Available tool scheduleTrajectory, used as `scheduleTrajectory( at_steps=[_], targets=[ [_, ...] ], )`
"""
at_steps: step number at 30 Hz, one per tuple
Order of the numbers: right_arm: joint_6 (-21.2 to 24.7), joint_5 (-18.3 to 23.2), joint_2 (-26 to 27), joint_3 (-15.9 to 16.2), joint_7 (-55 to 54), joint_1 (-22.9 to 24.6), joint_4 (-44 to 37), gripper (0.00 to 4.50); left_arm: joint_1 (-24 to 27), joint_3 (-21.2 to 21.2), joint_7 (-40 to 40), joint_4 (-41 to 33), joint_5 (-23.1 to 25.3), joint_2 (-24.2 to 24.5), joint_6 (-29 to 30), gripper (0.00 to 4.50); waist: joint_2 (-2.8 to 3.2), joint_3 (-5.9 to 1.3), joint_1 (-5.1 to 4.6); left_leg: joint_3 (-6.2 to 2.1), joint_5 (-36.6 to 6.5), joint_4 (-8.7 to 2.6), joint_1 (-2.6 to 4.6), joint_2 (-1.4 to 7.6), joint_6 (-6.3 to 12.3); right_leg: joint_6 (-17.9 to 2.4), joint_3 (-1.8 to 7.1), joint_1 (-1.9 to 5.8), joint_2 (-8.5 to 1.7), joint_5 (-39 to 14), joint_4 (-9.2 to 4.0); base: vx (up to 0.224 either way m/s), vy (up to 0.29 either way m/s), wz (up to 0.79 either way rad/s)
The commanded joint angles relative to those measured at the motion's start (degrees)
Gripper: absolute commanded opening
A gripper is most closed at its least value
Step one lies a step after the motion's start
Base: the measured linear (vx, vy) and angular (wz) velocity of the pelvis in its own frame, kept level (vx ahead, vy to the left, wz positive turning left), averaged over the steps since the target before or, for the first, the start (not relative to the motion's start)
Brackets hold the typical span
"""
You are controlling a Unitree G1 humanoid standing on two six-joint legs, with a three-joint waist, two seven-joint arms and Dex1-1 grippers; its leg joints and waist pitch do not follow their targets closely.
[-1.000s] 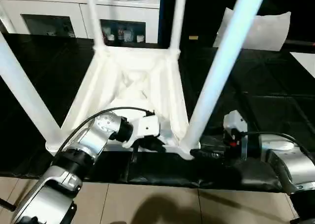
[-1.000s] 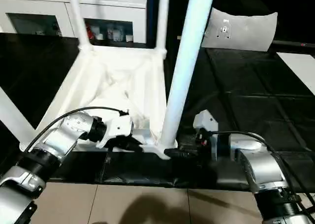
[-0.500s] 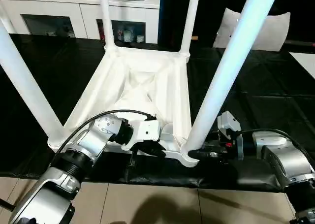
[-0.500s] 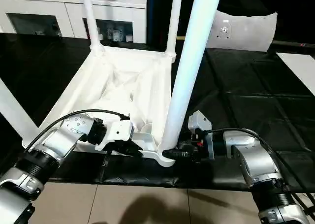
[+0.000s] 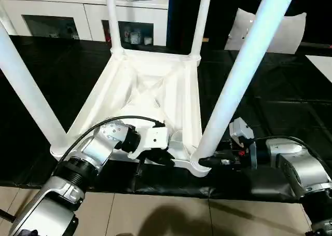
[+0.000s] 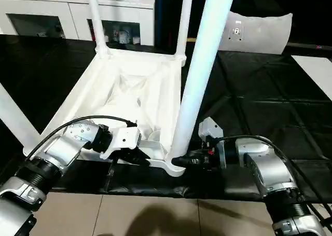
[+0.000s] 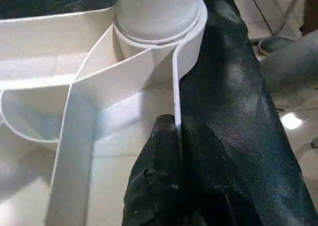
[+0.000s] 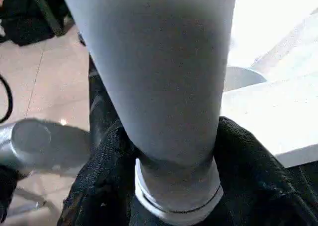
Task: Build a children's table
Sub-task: Rotate leg to tighten
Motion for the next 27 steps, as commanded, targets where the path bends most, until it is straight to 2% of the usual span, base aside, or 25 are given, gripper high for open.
scheduleTrajectory(
  at_steps=[1,2,3,5,6,7,8,9,10,11,12,14,16,17,18,19,20,21,22,24,27],
  targets=[
    [2.9,2.0,2.1,0.4,-2.7,0.6,-2.7,1.98,-0.7,0.1,2.5,-1.3,-0.2,-2.3,2.1,0.00,-0.21,-4.16,-0.46,-1.28,1.4,-3.91,-0.39,3.58,3.47,3.5,5.35,4.66,-5.46,-14.3,-4.74,0.000,0.000,0.00],
    [4.0,1.6,3.1,0.3,-5.0,0.9,-3.3,1.97,-1.2,0.8,3.7,-1.1,-0.7,-3.2,3.4,0.00,-0.27,-3.97,-0.58,-1.20,0.3,-4.02,-0.35,3.42,2.99,4.1,5.23,4.69,-5.45,-16.2,-5.16,0.000,0.000,0.00],
    [4.4,0.9,4.3,0.4,-7.6,1.2,-3.7,1.97,-2.0,1.5,4.8,-0.8,-1.1,-4.3,4.7,0.00,-0.06,-3.85,-0.57,-1.12,-0.5,-4.07,-0.13,3.29,2.62,4.4,5.10,4.54,-5.45,-17.7,-5.50,0.000,0.000,0.00],
    [5.9,-1.4,7.4,0.5,-14.5,1.2,-3.6,1.97,-4.1,2.6,8.8,1.1,-0.9,-6.5,6.6,0.00,-0.19,-3.19,-1.23,-0.88,-5.6,-4.01,0.56,2.46,1.02,7.6,4.02,4.29,-5.08,-26.6,-7.47,0.000,0.000,0.00],
    [6.2,-1.7,7.8,0.5,-15.4,1.1,-3.6,1.96,-4.4,2.8,9.3,1.4,-0.8,-6.8,6.7,0.00,-0.12,-3.20,-1.43,-0.88,-6.3,-4.00,0.78,2.44,0.77,8.3,3.66,4.31,-4.94,-28.0,-7.90,0.000,0.000,0.00],
    [7.5,-2.8,9.7,0.3,-19.3,0.8,-3.3,1.96,-5.3,3.0,10.7,2.4,-0.6,-7.7,7.5,0.00,0.19,-3.35,-1.80,-1.08,-7.4,-4.04,1.12,2.67,0.52,9.0,3.27,4.41,-5.01,-29.0,-8.44,0.000,0.000,0.00],
    [8.4,-3.7,11.1,0.4,-21.9,0.6,-3.2,1.96,-5.9,3.2,12.0,3.1,-0.3,-8.5,8.0,0.00,0.40,-3.46,-2.61,-1.50,-8.2,-4.23,0.83,3.27,0.60,9.1,2.79,5.06,-5.09,-27.8,-8.59,0.000,0.000,0.00],
    [9.9,-5.4,14.1,0.2,-27.3,-0.1,-2.7,1.96,-7.3,3.8,15.3,4.8,0.1,-10.4,9.3,0.00,0.58,-3.48,-2.93,-1.79,-8.5,-4.42,0.76,3.79,0.60,8.8,2.85,5.25,-5.26,-27.1,-8.61,0.000,0.000,0.00],
    [10.0,-5.5,14.3,0.2,-27.7,-0.2,-2.6,1.96,-7.4,3.8,15.6,5.0,0.2,-10.5,9.4,0.00,0.92,-3.43,-3.80,-2.21,-9.5,-4.76,0.92,4.72,0.40,7.5,3.03,5.23,-5.51,-25.7,-8.53,0.000,0.000,0.00],
    [11.2,-7.3,17.5,-0.3,-33.8,-1.1,-1.7,1.96,-8.8,4.7,20.0,6.9,0.8,-12.7,10.9,0.00,0.81,-3.50,-4.43,-2.45,-10.5,-4.80,0.85,4.89,0.07,6.6,3.37,5.47,-5.87,-24.9,-8.13,0.000,0.000,0.00],
    [11.2,-7.7,18.1,-0.5,-35.3,-1.4,-1.4,1.95,-9.1,4.9,21.1,7.4,1.0,-13.2,11.2,0.00,0.83,-3.49,-4.66,-2.42,-10.7,-4.81,0.85,4.76,-0.14,6.1,3.47,5.44,-6.04,-24.8,-8.06,0.000,0.000,0.00],
    [11.5,-9.4,21.3,-1.6,-42.2,-3.0,0.8,1.95,-10.4,6.2,26.1,9.6,1.4,-15.4,12.1,0.00,0.72,-3.43,-5.32,-1.80,-9.5,-4.40,1.16,3.40,0.01,5.0,3.61,5.04,-6.12,-25.7,-8.59,0.000,0.000,0.00],
    [9.6,-10.3,25.0,-4.0,-50.6,-5.4,4.5,1.95,-12.0,7.1,30.6,12.2,1.8,-17.5,12.2,0.00,0.82,-3.73,-5.64,-1.86,-7.1,-4.51,0.77,3.47,0.30,3.8,3.96,5.18,-6.13,-23.2,-7.90,0.000,0.000,0.00],
    [9.5,-9.1,26.3,-5.4,-52.0,-6.0,5.2,2.49,-12.6,7.4,32.1,13.2,2.0,-18.1,11.9,0.00,0.70,-4.05,-5.67,-2.02,-5.3,-4.56,0.75,3.68,0.76,2.7,4.30,5.26,-6.24,-20.3,-7.36,0.000,0.000,0.00],
    [9.2,-8.9,26.8,-5.9,-52.5,-6.2,5.3,2.63,-13.1,7.6,32.8,14.0,2.1,-18.4,11.4,0.00,0.55,-4.38,-5.56,-1.97,-2.2,-4.46,0.45,3.79,1.59,1.3,4.96,5.34,-6.36,-15.8,-6.29,0.000,0.000,0.00],
    [9.2,-8.8,26.9,-6.0,-52.4,-6.2,5.1,2.63,-13.3,7.7,33.1,14.4,2.1,-18.5,11.1,0.00,0.38,-4.47,-5.47,-1.96,-0.4,-4.35,0.30,3.72,2.19,0.7,5.13,5.22,-6.27,-14.1,-5.85,0.050,-0.006,0.05],
    [9.1,-9.0,27.1,-6.3,-52.3,-6.0,4.6,2.69,-13.5,7.8,33.1,14.8,2.2,-18.5,10.6,0.00,0.13,-4.62,-5.27,-1.95,3.0,-4.18,-0.08,3.65,3.37,-1.0,5.54,5.41,-6.36,-9.3,-4.63,0.050,-0.006,0.05],
    [8.9,-9.2,27.2,-6.5,-52.2,-5.8,4.3,2.84,-13.7,7.9,32.9,15.1,2.3,-18.4,10.3,0.00,0.12,-4.65,-5.14,-1.90,4.4,-4.11,-0.11,3.62,4.21,-1.8,5.75,5.32,-6.28,-6.9,-4.25,0.062,-0.009,0.04],
    [8.8,-9.1,27.0,-6.7,-51.9,-5.6,4.2,2.84,-13.7,7.9,32.6,15.1,2.4,-18.2,10.0,0.00,0.21,-4.87,-4.98,-1.89,7.3,-3.90,-0.20,3.60,5.70,-3.4,5.93,5.39,-6.44,-2.7,-3.33,0.056,-0.012,0.01],
    [8.5,-9.1,26.2,-6.9,-51.0,-5.1,3.7,3.08,-13.5,7.7,31.7,15.1,2.5,-17.7,9.4,0.00,-0.29,-5.02,-4.73,-1.70,10.5,-3.35,-0.70,3.23,8.30,-5.5,6.33,5.29,-6.39,4.3,-1.94,0.028,-0.006,0.01],
    [7.3,-8.9,23.7,-8.4,-49.7,-3.4,2.2,3.45,-12.1,6.7,27.5,14.2,2.7,-15.8,7.2,0.00,-0.25,-4.91,-4.16,-1.33,9.5,-3.22,-0.79,2.89,9.74,-5.2,6.29,5.20,-6.28,3.6,-2.01,0.000,0.000,0.00]
  ],
)
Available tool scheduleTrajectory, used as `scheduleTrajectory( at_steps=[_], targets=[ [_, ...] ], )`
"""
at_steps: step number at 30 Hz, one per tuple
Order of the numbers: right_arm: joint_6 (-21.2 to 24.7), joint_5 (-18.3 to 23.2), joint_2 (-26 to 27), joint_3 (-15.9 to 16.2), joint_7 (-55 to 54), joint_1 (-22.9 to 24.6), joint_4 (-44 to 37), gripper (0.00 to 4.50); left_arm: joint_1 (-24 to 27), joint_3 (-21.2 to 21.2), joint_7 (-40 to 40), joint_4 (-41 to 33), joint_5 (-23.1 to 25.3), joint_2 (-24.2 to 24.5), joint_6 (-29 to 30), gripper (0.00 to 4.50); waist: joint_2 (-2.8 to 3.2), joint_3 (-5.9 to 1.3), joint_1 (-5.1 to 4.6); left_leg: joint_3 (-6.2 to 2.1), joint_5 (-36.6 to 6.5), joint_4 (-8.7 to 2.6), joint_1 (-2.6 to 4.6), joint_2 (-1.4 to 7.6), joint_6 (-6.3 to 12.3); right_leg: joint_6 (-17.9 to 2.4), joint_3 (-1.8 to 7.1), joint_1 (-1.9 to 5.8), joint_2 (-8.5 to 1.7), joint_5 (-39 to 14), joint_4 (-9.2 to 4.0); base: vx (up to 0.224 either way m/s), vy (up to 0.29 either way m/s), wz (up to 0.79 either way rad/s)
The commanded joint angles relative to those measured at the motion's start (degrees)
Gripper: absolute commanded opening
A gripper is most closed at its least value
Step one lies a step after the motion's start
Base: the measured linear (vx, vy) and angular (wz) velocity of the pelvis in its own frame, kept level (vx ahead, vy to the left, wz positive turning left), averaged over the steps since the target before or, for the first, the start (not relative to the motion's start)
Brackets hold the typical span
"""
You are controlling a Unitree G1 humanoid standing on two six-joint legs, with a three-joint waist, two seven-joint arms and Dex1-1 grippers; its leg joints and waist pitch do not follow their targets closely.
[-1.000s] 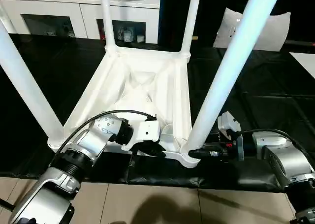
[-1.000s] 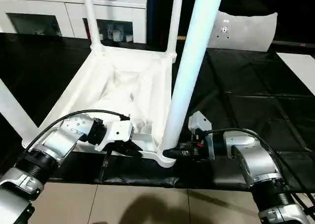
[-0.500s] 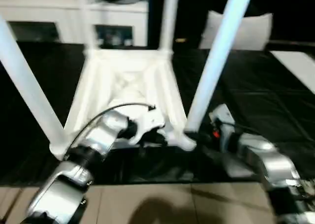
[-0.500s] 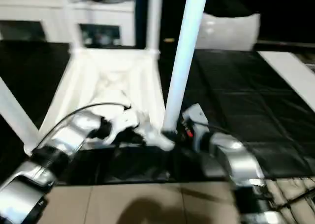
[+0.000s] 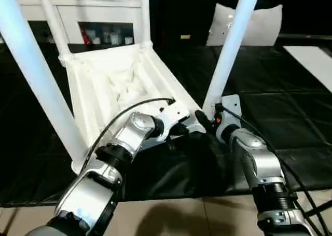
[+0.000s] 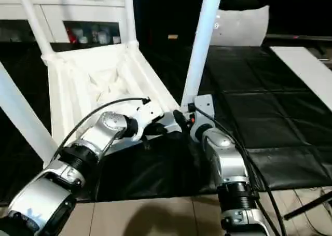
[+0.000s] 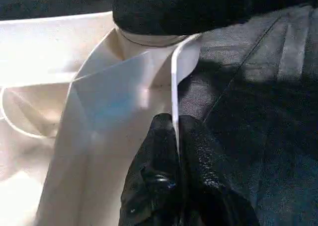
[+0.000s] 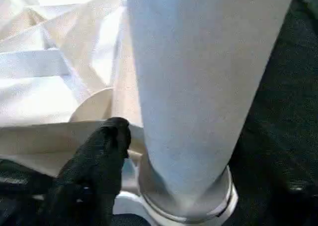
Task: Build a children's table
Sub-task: Rotate leg to tighten
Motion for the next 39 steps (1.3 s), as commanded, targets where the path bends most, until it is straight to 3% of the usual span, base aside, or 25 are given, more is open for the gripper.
scheduleTrajectory(
  at_steps=[1,5,7,12,13,14,15,18,21,24,26,28,29,30,31,32,34,35,36,37,38,39],
  targets=[
    [0.8,1.7,0.1,2.2,3.2,1.9,-0.3,3.54,-1.5,0.0,-2.1,-3.5,-0.9,-0.3,-4.2,0.00,-0.54,-4.80,0.77,-1.45,8.7,-2.92,-0.93,2.83,9.50,-3.6,5.90,5.63,-5.97,2.1,-2.57,0.000,0.000,0.00],
    [0.3,1.1,-3.0,0.6,2.6,3.4,-1.7,3.89,-0.5,-1.1,-3.8,-3.3,-0.2,1.3,-6.8,0.00,-0.56,-4.46,1.67,-1.30,6.0,-3.25,-0.64,3.01,7.14,0.5,5.69,5.25,-5.50,-6.1,-3.72,0.000,0.000,0.00],
    [-0.2,1.0,-5.2,-0.5,3.3,4.5,-3.2,3.98,-0.3,-1.3,-3.1,-2.2,0.6,2.1,-8.4,0.00,-0.36,-4.34,1.97,-1.34,4.7,-3.44,-0.30,3.37,5.96,1.4,5.66,5.00,-5.52,-8.8,-4.19,0.000,0.000,0.00],
    [0.0,7.8,-5.7,-4.0,9.1,7.3,-10.3,4.45,-0.7,0.7,1.2,0.5,0.4,1.5,-9.5,0.00,-0.67,-4.26,2.27,-1.39,1.9,-3.64,-0.50,3.31,5.40,4.0,5.40,5.19,-5.47,-11.6,-4.83,0.000,0.000,0.00],
    [0.7,11.4,-4.6,-6.2,9.8,7.6,-12.8,4.48,-0.4,1.4,0.8,0.3,-0.6,1.2,-9.5,0.00,-0.63,-4.20,2.17,-1.42,1.6,-3.71,-0.63,3.15,5.10,4.6,5.28,5.22,-5.40,-12.4,-5.02,0.000,0.000,0.00],
    [1.1,15.5,-4.8,-7.4,13.0,8.4,-16.9,4.49,0.5,2.5,-0.8,-1.6,-2.4,0.7,-9.7,0.27,-0.56,-4.16,2.11,-1.30,0.7,-3.73,-0.49,3.02,5.29,5.1,5.23,5.19,-5.36,-13.4,-5.46,0.000,0.000,0.00],
    [1.2,15.8,-4.9,-7.5,13.3,8.4,-17.2,4.49,0.6,2.6,-1.0,-1.7,-2.6,0.7,-9.7,0.27,-0.64,-4.23,2.16,-1.37,1.0,-3.71,-0.71,2.96,5.41,5.7,5.21,5.28,-5.23,-12.7,-5.27,0.000,0.000,0.00],
    [1.6,17.4,-6.0,-6.9,15.4,9.3,-19.5,4.50,1.3,3.5,-1.6,-3.2,-4.1,0.3,-9.0,0.63,-0.45,-4.43,2.21,-1.55,2.3,-3.65,-0.67,3.29,5.33,4.7,5.22,5.10,-5.45,-10.8,-4.91,0.000,0.000,0.00],
    [4.2,19.8,-7.6,-5.4,17.8,10.1,-22.3,4.50,3.1,4.3,-1.8,-5.7,-5.6,0.2,-8.0,0.65,-0.47,-4.35,2.47,-1.53,3.2,-3.60,-0.60,3.49,5.68,2.5,5.38,5.05,-5.54,-9.3,-4.60,0.000,0.000,0.00],
    [2.2,19.4,-7.6,-4.8,18.2,10.1,-22.8,4.50,4.9,4.5,-1.8,-8.2,-6.2,0.5,-7.3,1.00,-0.83,-4.30,2.37,-1.37,2.7,-3.62,-0.95,3.17,5.35,3.3,5.32,5.32,-5.56,-10.1,-4.66,0.000,0.000,0.00],
    [1.5,19.4,-6.8,-3.9,18.8,10.6,-23.9,4.50,9.3,6.0,-1.0,-15.2,-7.8,1.5,-4.5,1.16,-0.51,-4.13,2.04,-1.32,1.8,-3.71,-1.05,3.00,4.72,4.1,5.10,5.24,-5.43,-12.4,-5.15,0.000,0.000,0.00],
    [2.0,19.9,-6.5,-3.8,19.2,11.0,-24.6,4.50,10.7,6.4,-0.7,-17.4,-8.2,1.8,-3.6,1.34,-0.46,-4.09,1.79,-1.21,0.8,-3.69,-0.80,2.82,4.46,4.8,5.01,4.98,-5.09,-14.1,-5.60,0.000,0.000,0.00],
    [2.2,20.1,-6.2,-3.8,18.8,11.5,-25.4,4.50,12.5,6.8,-0.5,-20.3,-8.6,2.3,-2.9,1.43,-0.05,-4.01,1.86,-1.34,0.2,-3.83,-0.83,2.88,4.19,5.1,4.92,5.06,-5.11,-14.9,-5.69,0.000,0.000,0.00],
    [2.3,20.1,-6.1,-3.8,18.7,11.6,-25.6,4.50,13.1,7.0,-0.4,-21.2,-8.7,2.4,-2.6,1.43,-0.16,-4.11,1.73,-1.47,0.1,-3.88,-0.76,3.29,3.74,5.0,5.02,5.11,-5.29,-14.6,-5.47,0.000,0.000,0.00],
    [2.6,20.5,-6.0,-3.8,18.5,12.0,-26.3,4.50,14.3,7.3,-0.2,-23.2,-9.0,2.6,-2.1,1.52,-0.20,-3.98,1.66,-1.41,-0.1,-3.89,-0.63,3.13,3.82,5.4,4.92,4.86,-5.02,-14.9,-5.80,0.000,0.000,0.00],
    [3.0,20.3,-5.5,-4.0,16.7,13.3,-27.7,4.50,18.1,9.3,2.4,-28.9,-10.0,2.4,-1.2,1.69,0.55,-3.90,1.70,-1.63,0.0,-4.02,-0.77,3.38,3.47,4.7,5.00,5.02,-5.30,-14.2,-5.48,0.000,0.000,0.00],
    [3.9,20.2,-5.4,-4.0,15.0,14.4,-28.8,4.50,21.3,11.2,5.1,-33.6,-10.8,1.8,-1.0,1.86,0.29,-3.87,1.40,-1.69,-0.8,-4.12,-0.59,3.88,3.10,3.5,5.02,5.04,-5.44,-13.4,-5.42,0.000,0.000,0.00],
    [4.6,19.1,-5.8,-3.3,13.6,15.7,-30.0,4.50,24.4,12.9,7.5,-38.3,-12.0,1.0,0.1,1.93,0.43,-3.87,1.49,-1.55,-0.9,-4.15,-0.31,3.94,3.03,2.9,5.12,4.91,-5.35,-13.4,-5.52,0.000,0.000,0.00],
    [4.6,19.1,-5.8,-3.3,13.6,15.7,-30.0,4.50,24.4,12.9,7.5,-38.3,-12.0,1.0,0.1,1.93,0.31,-3.69,1.47,-1.53,-0.7,-4.21,-0.60,3.77,3.42,3.0,5.08,4.96,-5.23,-13.4,-5.71,0.000,0.000,0.00],
    [4.6,19.1,-5.8,-3.3,13.6,15.7,-30.0,4.50,24.4,12.9,7.5,-38.3,-12.0,1.0,0.1,2.00,0.40,-3.54,1.47,-1.37,-1.9,-4.24,-0.26,3.38,3.72,3.6,4.94,4.71,-4.87,-15.4,-6.28,0.000,0.000,0.00],
    [6.1,16.3,-7.5,-0.1,12.2,19.9,-33.8,4.50,31.9,15.2,12.3,-49.6,-13.0,-0.4,5.4,2.19,0.24,-3.46,1.46,-1.76,-2.3,-4.52,-0.25,4.34,2.63,3.0,5.17,5.15,-5.51,-14.9,-5.42,0.000,0.000,0.00],
    [6.5,14.9,-8.3,1.4,11.9,21.8,-35.5,4.50,34.8,15.9,13.8,-53.6,-13.1,-0.9,6.8,2.19,0.20,-3.16,1.46,-1.71,-1.6,-4.68,-0.63,4.40,3.15,3.1,5.20,5.22,-5.40,-14.5,-5.91,0.000,0.000,0.00]
  ],
)
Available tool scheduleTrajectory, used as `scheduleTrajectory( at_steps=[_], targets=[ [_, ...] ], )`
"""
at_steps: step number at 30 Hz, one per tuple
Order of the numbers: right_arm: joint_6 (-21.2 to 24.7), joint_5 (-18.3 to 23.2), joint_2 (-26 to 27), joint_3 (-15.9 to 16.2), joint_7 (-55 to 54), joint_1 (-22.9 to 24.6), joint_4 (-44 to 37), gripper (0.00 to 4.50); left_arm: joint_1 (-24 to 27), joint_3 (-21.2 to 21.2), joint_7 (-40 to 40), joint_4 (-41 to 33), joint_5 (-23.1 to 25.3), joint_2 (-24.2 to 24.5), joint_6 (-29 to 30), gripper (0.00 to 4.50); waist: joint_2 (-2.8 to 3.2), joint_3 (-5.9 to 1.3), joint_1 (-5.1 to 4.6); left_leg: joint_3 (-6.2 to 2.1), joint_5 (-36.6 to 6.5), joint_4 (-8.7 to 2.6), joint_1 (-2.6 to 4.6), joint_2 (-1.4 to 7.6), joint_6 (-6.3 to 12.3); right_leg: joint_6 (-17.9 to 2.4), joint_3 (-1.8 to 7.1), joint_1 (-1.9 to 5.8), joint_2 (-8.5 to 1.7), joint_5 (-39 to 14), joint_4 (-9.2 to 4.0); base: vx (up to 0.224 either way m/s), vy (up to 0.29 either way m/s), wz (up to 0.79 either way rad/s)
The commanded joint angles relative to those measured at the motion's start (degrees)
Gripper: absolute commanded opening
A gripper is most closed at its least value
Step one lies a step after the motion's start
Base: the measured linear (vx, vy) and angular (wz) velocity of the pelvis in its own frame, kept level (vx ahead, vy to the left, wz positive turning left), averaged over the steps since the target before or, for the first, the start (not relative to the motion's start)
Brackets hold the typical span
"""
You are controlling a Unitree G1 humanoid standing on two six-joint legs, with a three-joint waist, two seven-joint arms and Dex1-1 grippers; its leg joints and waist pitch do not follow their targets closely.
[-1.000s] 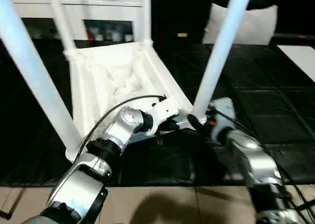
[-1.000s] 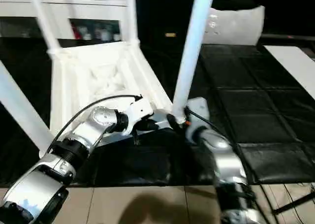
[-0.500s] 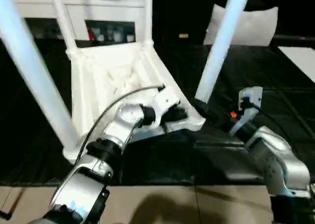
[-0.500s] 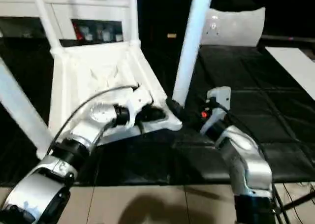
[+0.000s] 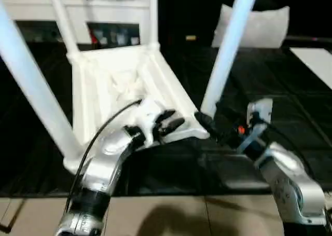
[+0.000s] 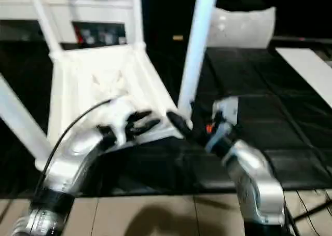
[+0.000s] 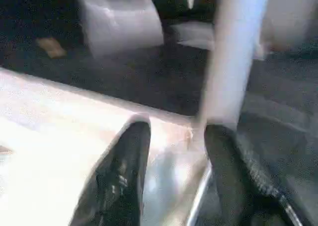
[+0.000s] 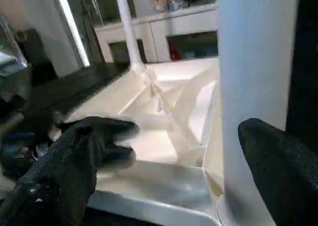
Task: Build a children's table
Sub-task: Rotate leg to tighten
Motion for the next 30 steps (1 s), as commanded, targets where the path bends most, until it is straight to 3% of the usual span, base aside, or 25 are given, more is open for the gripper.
scheduleTrajectory(
  at_steps=[1,3,6,7,9,11,12,13,14,15,16,17,18,19,20,21,22,23,24,25,26,27,28,29,30],
  targets=[
    [1.6,-2.3,-0.9,1.8,-1.0,1.8,-2.1,4.50,2.3,1.2,2.8,-5.5,-0.6,-0.5,3.2,2.34,0.05,-2.53,-0.22,-1.51,-3.4,-4.56,-0.55,4.28,3.49,2.7,5.27,4.14,-5.41,-16.6,-5.36,0.000,0.000,0.00],
    [1.8,-5.1,-1.1,4.2,-2.4,4.5,-4.5,4.50,7.5,2.0,5.7,-11.4,-0.2,-1.5,4.7,2.34,-0.08,-2.43,-0.47,-1.22,-6.1,-4.42,-0.45,3.27,3.16,4.7,5.02,4.20,-5.12,-20.9,-6.15,0.000,0.000,0.00],
    [1.7,-7.6,0.8,6.3,-5.9,5.0,-4.7,4.50,11.1,2.7,8.8,-14.5,0.5,-2.4,6.4,2.34,-0.10,-1.82,-0.91,-1.30,-8.7,-4.48,-0.22,2.82,2.85,7.7,4.27,3.92,-4.64,-25.9,-7.48,0.000,0.000,0.00],
    [1.5,-8.5,1.4,6.8,-7.1,4.7,-4.0,4.50,11.2,3.4,9.8,-14.7,0.3,-2.9,6.8,2.34,-0.12,-1.65,-1.08,-1.45,-6.6,-4.32,-0.50,2.84,3.29,8.2,4.20,3.59,-4.49,-24.2,-7.93,0.000,0.000,0.00],
    [0.9,-10.2,2.2,7.2,-9.3,4.2,-2.5,4.50,11.0,3.7,10.7,-14.8,1.3,-2.6,7.7,2.34,0.25,-2.48,-1.07,-1.82,6.7,-3.29,-1.80,3.12,6.95,5.7,4.12,3.09,-3.87,-10.9,-7.23,0.000,0.000,0.00],
    [0.3,-10.9,2.5,7.3,-10.1,3.8,-1.8,4.50,11.2,3.8,11.3,-15.0,1.4,-2.7,8.5,2.34,0.10,-5.74,-1.20,-2.20,34.4,-0.25,-4.26,1.77,16.60,1.3,3.06,0.84,-2.12,19.3,-3.10,0.000,0.000,0.00],
    [0.0,-10.7,3.0,6.8,-10.6,3.5,-1.4,4.50,11.7,3.6,11.3,-15.4,1.1,-2.7,8.2,2.34,0.26,-5.68,-1.11,-2.19,35.6,-0.24,-4.92,1.56,18.83,0.7,2.79,0.22,-2.07,20.6,-3.47,-0.064,0.018,0.00],
    [0.1,-10.3,3.1,6.6,-11.3,3.4,-1.6,4.50,12.4,3.3,11.6,-16.5,0.7,-2.7,8.8,2.34,0.40,-6.42,-1.11,-2.47,37.0,0.25,-5.08,1.61,20.82,0.1,2.69,0.06,-1.74,21.5,-2.51,-0.095,0.019,0.00],
    [-0.1,-11.2,2.5,6.9,-12.0,3.1,-1.4,4.50,12.8,2.4,11.9,-17.2,2.0,-2.0,8.7,2.34,0.88,-5.70,-0.91,-2.75,24.9,-1.10,-5.88,4.12,25.37,0.5,3.00,-0.67,-1.53,1.9,-2.83,-0.095,0.019,0.00],
    [-0.2,-12.0,2.2,7.2,-12.4,2.9,-1.3,4.50,13.2,1.2,12.4,-17.9,3.7,-1.1,9.1,2.34,0.75,-4.96,-0.93,-2.94,16.0,-2.33,-5.88,5.55,25.47,1.7,3.50,-0.52,-1.52,-7.3,-2.34,-0.124,0.010,-0.02],
    [-0.7,-13.8,1.4,7.9,-12.7,2.6,-0.9,4.50,12.9,0.1,13.6,-17.9,6.0,-0.4,10.0,2.34,0.44,-2.44,-0.56,-5.40,-8.3,-6.67,-8.61,6.00,20.31,3.9,2.83,2.80,-2.75,-23.7,2.25,-0.187,-0.013,0.13],
    [-1.1,-15.1,1.1,8.4,-13.2,2.3,-0.5,4.50,12.6,-0.3,14.6,-17.8,6.4,-0.6,10.6,2.34,2.23,-1.80,0.02,-5.80,-22.7,-10.41,-8.00,6.93,13.60,4.0,3.67,3.36,-0.84,-26.8,6.85,-0.187,-0.013,0.13],
    [-1.3,-15.8,1.0,8.7,-13.6,2.2,-0.3,4.50,12.4,-0.3,15.3,-17.8,6.3,-1.0,11.0,2.34,1.51,-0.37,1.30,-4.74,-41.8,-12.61,-8.68,4.65,4.23,2.6,6.27,3.37,1.40,-19.7,11.09,-0.177,-0.056,0.47],
    [-1.3,-16.0,1.4,8.0,-14.6,1.9,0.1,4.50,12.2,0.1,15.8,-17.7,5.6,-1.6,11.5,2.34,0.43,-0.62,1.72,-5.02,-42.6,-11.84,-8.04,4.49,4.03,2.4,8.73,3.38,1.22,-18.5,12.05,-0.086,-0.159,0.82],
    [-2.1,-15.6,2.4,6.4,-16.1,1.5,0.8,4.50,12.2,1.2,16.6,-17.8,4.0,-2.8,11.6,2.34,-4.38,0.70,0.45,-1.14,-22.9,9.76,1.37,-3.21,-0.26,1.1,9.99,-8.04,-3.85,-63.1,-5.08,-0.086,-0.159,0.82],
    [-2.1,-14.8,2.5,6.0,-15.7,1.6,0.9,4.50,12.3,1.3,16.7,-17.9,3.8,-2.9,11.7,2.34,-2.25,2.04,-0.28,-2.30,-13.7,15.87,3.28,-4.86,2.20,-4.8,9.02,-11.07,-7.46,-71.7,-8.77,-0.066,-0.188,0.84],
    [-1.9,-12.9,2.6,5.3,-14.5,1.6,1.1,4.50,12.4,1.4,16.7,-18.1,3.5,-2.9,11.9,2.34,-3.08,0.97,-0.19,-2.43,-11.4,15.47,-3.41,-4.25,5.58,-9.0,11.65,-0.56,-7.92,-66.8,-6.11,-0.018,-0.092,0.57],
    [-1.7,-12.0,2.6,5.1,-13.8,1.7,1.1,4.50,12.5,1.3,16.7,-18.2,3.5,-2.8,12.0,2.34,-2.79,1.22,0.45,-2.73,-12.3,13.75,-2.96,-2.55,5.81,-8.7,11.02,0.96,-9.15,-62.6,-5.30,-0.018,-0.092,0.57],
    [-1.0,-11.4,2.5,4.8,-13.6,1.7,1.0,4.50,13.1,0.7,16.0,-18.4,3.7,-2.0,11.8,2.62,-0.33,-0.41,0.60,-2.42,-13.3,7.48,2.17,-1.39,5.35,-6.4,13.29,0.08,-4.83,-49.1,-4.46,-0.057,-0.071,0.64],
    [-0.7,-11.3,2.4,4.7,-13.6,1.6,1.1,4.50,13.7,0.3,15.4,-18.7,3.8,-1.4,11.6,2.62,-1.44,0.53,0.04,-1.91,-13.7,4.96,3.54,-1.05,5.98,-4.6,11.39,0.58,-2.88,-41.8,-4.00,-0.202,-0.125,0.64],
    [-0.8,-12.4,1.8,5.1,-13.9,1.4,1.4,4.50,14.4,0.2,14.8,-19.2,3.1,-1.1,11.1,2.69,0.26,-0.32,-0.96,-4.99,-17.4,-2.34,5.64,8.05,5.79,0.0,8.69,0.36,-2.19,-25.2,-1.45,-0.202,-0.125,0.64],
    [-1.3,-13.1,1.4,5.3,-13.8,1.2,1.9,4.50,15.0,0.4,14.4,-19.8,2.0,-1.2,11.3,2.69,0.23,-0.01,-1.32,-4.73,-20.5,-4.37,4.34,9.77,5.26,0.2,8.79,1.74,-2.90,-19.2,0.62,-0.156,-0.079,0.28],
    [-1.3,-14.3,1.0,5.7,-14.3,0.9,2.4,4.50,15.6,0.5,13.5,-20.6,0.7,-1.1,11.8,2.80,-0.41,-0.04,-1.46,-4.97,-25.6,-7.02,2.78,10.80,4.25,0.5,9.70,3.56,-4.17,-8.6,4.64,-0.105,-0.026,0.02],
    [-1.3,-14.3,1.0,5.8,-14.0,0.8,2.6,4.50,15.9,0.2,13.2,-20.9,0.7,-0.8,12.1,3.06,-0.58,0.38,-1.06,-4.01,-28.7,-7.93,2.28,9.80,2.88,0.2,10.60,4.17,-4.84,-10.0,3.72,-0.105,-0.026,0.02],
    [-1.5,-14.3,0.9,6.1,-13.7,0.8,2.6,4.50,16.4,-0.2,13.0,-21.1,1.0,-0.3,12.4,3.06,-2.29,0.82,-0.55,-2.11,-27.6,-4.39,3.76,4.38,0.21,2.3,12.19,2.27,-6.22,-29.7,-2.97,-0.060,-0.053,0.04]
  ],
)
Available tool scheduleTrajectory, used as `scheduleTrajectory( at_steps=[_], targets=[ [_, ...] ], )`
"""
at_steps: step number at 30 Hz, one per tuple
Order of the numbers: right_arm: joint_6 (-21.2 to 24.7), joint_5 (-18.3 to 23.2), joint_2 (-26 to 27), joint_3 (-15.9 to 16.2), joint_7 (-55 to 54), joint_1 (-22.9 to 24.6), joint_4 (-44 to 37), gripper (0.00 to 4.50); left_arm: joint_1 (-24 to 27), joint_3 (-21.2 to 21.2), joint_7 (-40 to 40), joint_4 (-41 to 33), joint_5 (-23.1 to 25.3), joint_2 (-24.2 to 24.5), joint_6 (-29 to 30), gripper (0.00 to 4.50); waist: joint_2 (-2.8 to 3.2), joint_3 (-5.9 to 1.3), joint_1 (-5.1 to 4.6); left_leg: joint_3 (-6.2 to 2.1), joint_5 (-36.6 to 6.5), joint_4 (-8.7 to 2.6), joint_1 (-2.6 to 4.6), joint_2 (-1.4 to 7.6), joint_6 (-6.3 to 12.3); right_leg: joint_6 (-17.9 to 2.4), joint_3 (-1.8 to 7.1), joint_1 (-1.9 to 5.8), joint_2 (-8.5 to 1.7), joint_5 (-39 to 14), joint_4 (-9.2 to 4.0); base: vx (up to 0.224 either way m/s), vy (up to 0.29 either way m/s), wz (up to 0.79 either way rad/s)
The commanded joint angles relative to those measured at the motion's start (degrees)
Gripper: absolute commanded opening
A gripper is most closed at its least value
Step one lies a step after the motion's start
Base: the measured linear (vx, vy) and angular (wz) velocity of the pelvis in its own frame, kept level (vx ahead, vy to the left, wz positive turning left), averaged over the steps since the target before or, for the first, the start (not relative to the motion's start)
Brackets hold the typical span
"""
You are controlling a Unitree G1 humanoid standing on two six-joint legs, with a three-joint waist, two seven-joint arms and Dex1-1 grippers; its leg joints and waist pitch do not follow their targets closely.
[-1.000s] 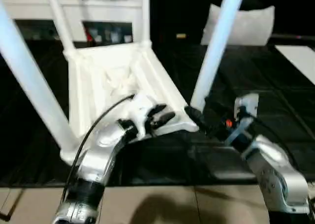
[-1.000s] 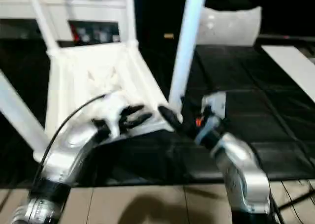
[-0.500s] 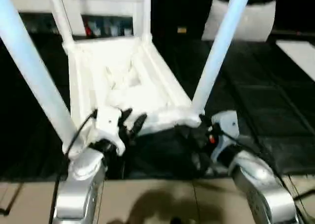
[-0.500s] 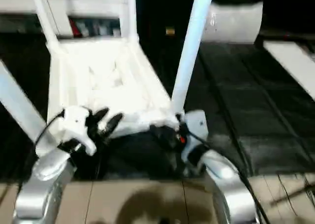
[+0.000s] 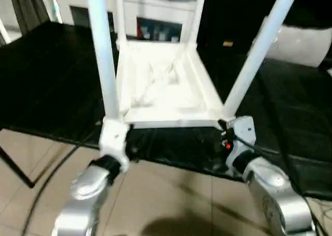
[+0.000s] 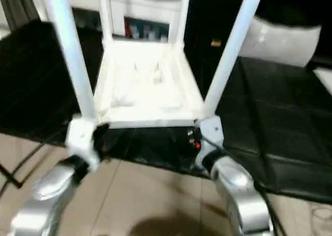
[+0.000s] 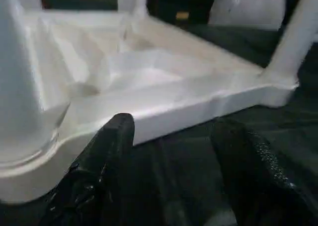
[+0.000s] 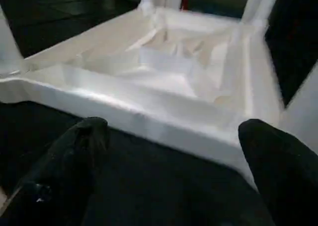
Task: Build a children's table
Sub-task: Rotate leg to tighten
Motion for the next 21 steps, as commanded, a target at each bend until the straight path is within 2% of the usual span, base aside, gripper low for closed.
scheduleTrajectory(
  at_steps=[1,2,3,4,5,6,7,8,9,10,11,12,13,14,15,16,18,19,21],
  targets=[
    [0.1,-0.1,-0.3,-0.3,0.5,-0.3,0.7,4.50,0.9,-1.6,-1.0,-1.7,-0.4,0.3,1.3,3.11,-0.36,-1.21,0.01,-2.22,-18.8,-4.44,1.23,2.14,-0.04,6.0,6.82,-1.34,-9.05,-40.5,-10.97,-0.024,-0.059,0.08],
    [0.3,0.3,-0.3,0.0,0.9,-0.4,0.9,4.50,2.2,-1.6,-0.2,-2.1,0.6,0.5,1.6,3.20,-0.82,-1.64,-0.41,-1.56,-8.0,-1.67,1.38,-0.33,2.36,13.3,4.82,-0.30,-9.60,-57.5,-14.90,-0.024,-0.059,0.08],
    [0.5,0.3,-0.4,0.2,1.0,-0.5,0.9,4.50,2.6,-1.5,0.4,-2.2,1.0,0.5,1.6,3.20,-0.24,-1.91,-0.43,-2.04,-8.1,-2.92,0.93,0.47,2.53,14.0,2.96,0.62,-9.04,-53.1,-14.83,0.000,0.000,0.00],
    [1.2,-0.2,-0.9,0.9,1.0,-0.5,1.0,4.50,3.6,-0.7,2.4,-2.3,2.1,0.2,1.6,3.34,0.85,-2.88,-1.15,-3.85,-10.4,-5.96,-0.11,3.53,2.33,13.6,0.66,2.80,-7.60,-39.2,-13.64,0.064,0.039,-0.19],
    [1.5,-0.4,-1.2,1.4,1.1,-0.7,1.2,4.50,4.3,0.7,5.0,-2.5,2.9,-0.3,1.8,3.48,1.63,-2.56,-1.69,-5.27,-15.3,-7.64,-0.62,6.55,2.75,11.9,-0.18,3.62,-7.34,-32.7,-12.66,0.064,0.039,-0.19],
    [1.7,-0.4,-1.2,1.7,1.2,-0.7,1.3,4.50,4.7,1.6,6.4,-2.5,3.2,-0.7,1.9,3.56,2.88,-3.29,-1.75,-7.55,-21.1,-11.45,-1.61,12.65,2.87,5.3,2.92,5.25,-7.61,-10.0,-3.18,0.053,0.028,-0.08],
    [1.7,-0.4,-1.2,1.7,1.2,-0.7,1.3,4.50,4.7,1.7,6.5,-2.6,3.2,-0.7,1.9,3.60,2.58,-3.13,-2.36,-7.23,-22.3,-11.80,-1.23,12.33,2.37,2.7,3.89,3.56,-7.82,-1.8,-2.26,0.000,0.000,0.00],
    [2.0,-0.7,-1.3,2.1,1.1,-1.0,1.5,4.50,4.7,3.7,9.5,-2.6,3.9,-0.9,1.9,3.79,-0.76,-2.40,-2.45,-4.18,-21.9,-8.41,-1.57,4.11,-0.63,2.9,6.03,2.16,-8.74,-20.2,-8.22,0.000,0.000,0.00],
    [2.2,-0.8,-1.3,2.2,1.2,-1.1,1.6,4.50,4.5,4.2,10.0,-2.5,4.1,-0.9,1.8,3.79,-0.15,-2.07,-1.30,-3.04,-16.2,-5.67,0.43,1.52,-0.10,6.5,5.78,0.21,-9.52,-36.4,-11.46,0.000,0.000,0.00],
    [1.7,-1.3,-1.1,2.3,0.7,-1.2,1.7,4.50,4.0,5.1,10.8,-2.3,4.1,-1.1,1.7,3.97,-0.71,-2.95,-1.51,-2.82,-6.1,-4.12,0.03,0.22,1.80,8.4,6.59,0.68,-10.31,-46.4,-12.17,0.057,-0.044,0.03],
    [1.7,-1.0,-0.9,2.4,1.0,-1.5,1.8,4.50,2.9,6.2,11.9,-1.9,4.4,-1.2,1.3,3.97,-0.32,-2.78,-1.17,-3.61,-4.1,-5.47,-1.86,1.04,2.06,8.3,6.05,2.19,-9.93,-43.5,-11.50,0.057,-0.044,0.03],
    [0.8,-1.1,-0.9,3.1,1.8,-1.8,1.8,4.50,0.8,6.9,13.5,-0.7,5.4,-0.5,0.3,4.02,-0.26,-3.58,-1.09,-4.18,-1.8,-7.11,-1.97,2.59,1.79,7.1,5.22,1.88,-7.75,-30.8,-10.37,0.059,0.000,-0.03],
    [0.7,-1.1,-1.0,3.2,1.9,-1.8,1.8,4.50,0.6,7.0,13.6,-0.6,5.5,-0.5,0.2,4.02,0.25,-4.44,-1.18,-4.64,0.5,-7.38,-1.41,4.02,2.15,3.6,5.24,1.40,-6.89,-16.2,-8.45,0.000,0.000,0.00],
    [-0.4,-0.7,-1.7,4.5,4.1,-2.2,1.4,4.50,-1.7,7.6,15.1,0.9,6.4,0.3,0.1,4.02,0.64,-4.40,-1.38,-4.84,2.5,-7.60,-1.79,4.68,2.97,-0.5,5.50,1.47,-7.04,-6.5,-7.24,0.000,0.000,0.00],
    [-0.6,0.1,-1.8,4.9,5.3,-2.2,1.1,4.50,-2.5,7.9,15.5,1.5,6.5,0.5,0.2,4.02,0.57,-4.37,-1.46,-4.76,2.2,-7.60,-2.05,4.72,3.35,-2.0,5.57,1.60,-7.15,-4.8,-7.05,0.000,0.000,0.00],
    [-0.8,0.8,-2.1,5.4,6.7,-2.3,0.8,4.50,-3.4,8.2,16.3,2.4,7.0,0.9,0.6,4.02,0.63,-4.47,-1.38,-4.59,2.1,-7.50,-2.57,4.54,4.07,-4.1,5.63,2.13,-7.69,-3.6,-6.90,0.000,0.000,0.00],
    [-1.4,1.2,-2.5,6.0,8.0,-2.8,0.8,4.50,-5.2,8.7,17.1,4.4,7.2,1.6,0.7,4.02,0.81,-4.63,-1.37,-4.53,4.5,-7.25,-3.09,4.47,5.26,-6.0,5.67,2.34,-7.81,-0.5,-6.56,0.000,0.000,0.00],
    [-2.2,0.8,-2.8,6.4,8.3,-3.1,1.1,4.50,-6.5,9.0,16.9,6.1,6.8,1.9,0.1,4.02,0.81,-4.51,-1.33,-4.56,4.8,-7.30,-3.13,4.65,5.73,-6.7,5.55,2.33,-7.92,-1.0,-6.60,0.000,0.000,0.00],
    [-3.2,0.2,-3.0,6.9,8.5,-3.3,1.2,4.50,-8.0,9.3,16.6,8.1,6.4,2.4,-0.2,4.02,0.86,-4.55,-1.28,-4.50,4.5,-7.22,-3.10,4.56,5.69,-6.8,5.57,2.32,-7.99,-1.8,-6.63,0.000,0.000,0.00]
  ],
)
